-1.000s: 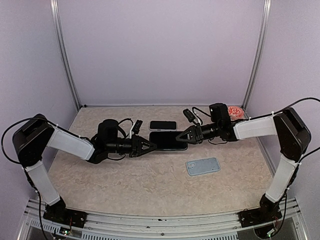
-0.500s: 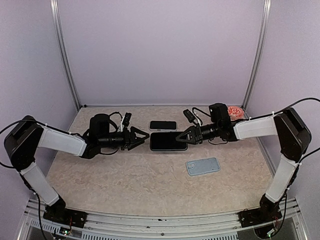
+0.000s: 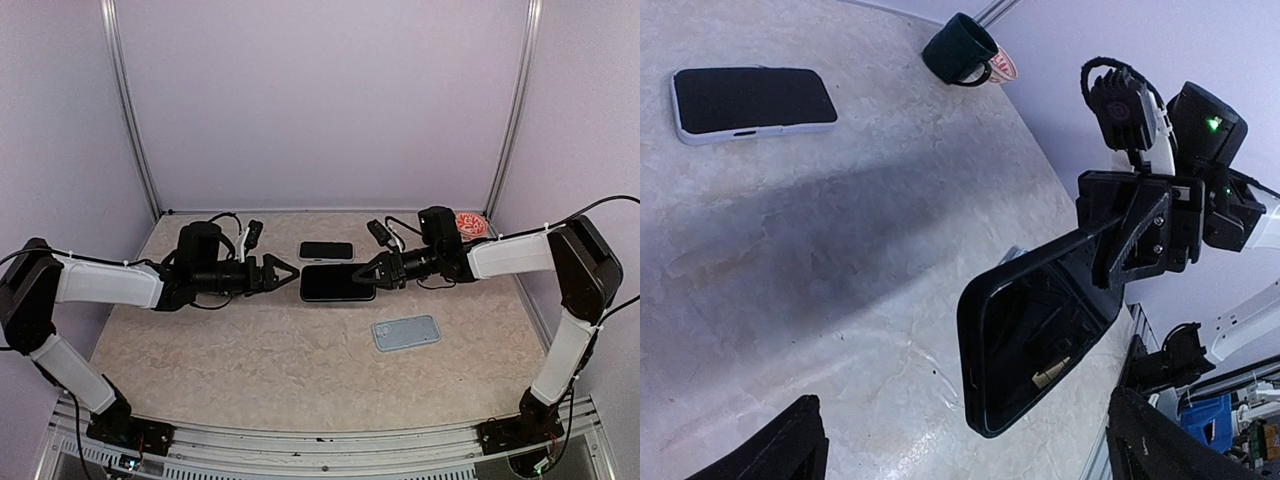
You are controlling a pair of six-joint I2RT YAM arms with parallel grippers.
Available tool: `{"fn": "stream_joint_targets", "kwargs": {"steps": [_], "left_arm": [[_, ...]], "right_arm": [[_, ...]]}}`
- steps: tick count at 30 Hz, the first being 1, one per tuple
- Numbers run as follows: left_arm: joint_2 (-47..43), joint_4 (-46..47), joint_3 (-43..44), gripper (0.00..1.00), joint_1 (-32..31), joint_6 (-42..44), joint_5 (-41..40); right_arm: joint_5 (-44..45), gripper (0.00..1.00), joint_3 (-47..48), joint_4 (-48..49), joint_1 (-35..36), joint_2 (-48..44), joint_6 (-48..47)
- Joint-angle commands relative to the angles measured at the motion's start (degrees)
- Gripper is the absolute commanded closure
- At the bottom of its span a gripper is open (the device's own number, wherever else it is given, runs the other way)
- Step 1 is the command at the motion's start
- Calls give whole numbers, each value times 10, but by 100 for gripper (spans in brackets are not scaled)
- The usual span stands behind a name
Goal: Put the phone into the phone case
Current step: Press the phone with the phone case, then place the phone with the phone case at the center of the board.
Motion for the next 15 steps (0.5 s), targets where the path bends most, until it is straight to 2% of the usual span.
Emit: {"fn": "stream_joint_targets", "kwargs": {"steps": [1, 6, 15], "left_arm": [[-9, -14, 10, 1, -11, 25, -26], [-6, -3, -1, 1, -15, 15, -45], [-4, 18, -17, 1, -11, -8, -61]], "right_arm": [[-5, 100, 7, 28, -10, 3, 30], [-1, 100, 20, 33, -15, 22, 54], [16, 100, 94, -17, -16, 84, 60]]}}
